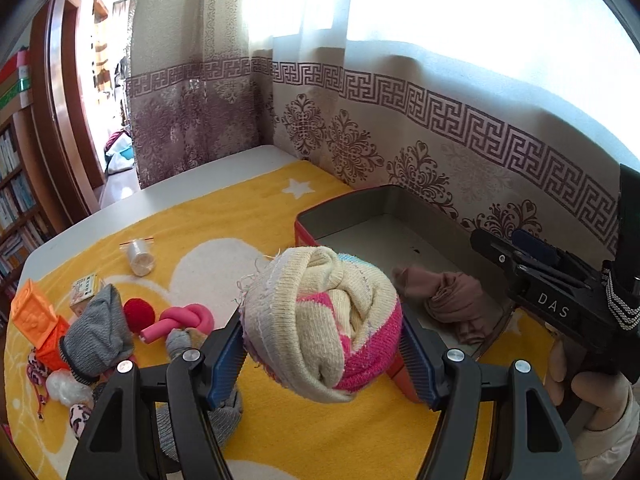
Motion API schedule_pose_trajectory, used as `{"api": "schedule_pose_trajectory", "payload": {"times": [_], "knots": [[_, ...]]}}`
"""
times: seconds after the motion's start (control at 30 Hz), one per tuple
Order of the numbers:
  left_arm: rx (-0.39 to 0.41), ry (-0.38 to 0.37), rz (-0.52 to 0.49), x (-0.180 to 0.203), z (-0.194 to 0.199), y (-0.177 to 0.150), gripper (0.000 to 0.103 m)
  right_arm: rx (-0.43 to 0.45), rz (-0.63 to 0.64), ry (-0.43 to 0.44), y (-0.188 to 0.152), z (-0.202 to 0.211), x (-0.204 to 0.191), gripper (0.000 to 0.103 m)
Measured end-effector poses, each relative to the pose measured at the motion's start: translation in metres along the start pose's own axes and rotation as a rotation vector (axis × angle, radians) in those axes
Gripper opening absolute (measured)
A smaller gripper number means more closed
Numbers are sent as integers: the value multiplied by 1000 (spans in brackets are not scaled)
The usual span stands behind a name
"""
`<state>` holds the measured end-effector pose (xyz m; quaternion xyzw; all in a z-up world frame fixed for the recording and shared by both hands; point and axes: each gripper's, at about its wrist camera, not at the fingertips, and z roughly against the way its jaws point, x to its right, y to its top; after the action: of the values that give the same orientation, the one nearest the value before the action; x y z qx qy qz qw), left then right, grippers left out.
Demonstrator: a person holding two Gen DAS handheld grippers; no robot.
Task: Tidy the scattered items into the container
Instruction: 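Carry both items into the red box and open both tools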
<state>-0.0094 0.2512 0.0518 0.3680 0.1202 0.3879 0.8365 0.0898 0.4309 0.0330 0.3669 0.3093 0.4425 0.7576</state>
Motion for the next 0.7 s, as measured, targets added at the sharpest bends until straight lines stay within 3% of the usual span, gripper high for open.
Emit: {"api": "schedule_pose_trajectory", "payload": {"times": [0.47, 0.63, 0.7], "knots": [[-69, -156, -29, 53, -44, 19, 72, 84, -130, 3, 15, 23, 26, 79], [-143, -237, 10, 60, -63, 17, 72, 90, -144, 9, 17, 26, 29, 80], [-137, -239, 12, 59, -62, 15, 81, 84, -148, 12, 18, 25, 29, 80]]}}
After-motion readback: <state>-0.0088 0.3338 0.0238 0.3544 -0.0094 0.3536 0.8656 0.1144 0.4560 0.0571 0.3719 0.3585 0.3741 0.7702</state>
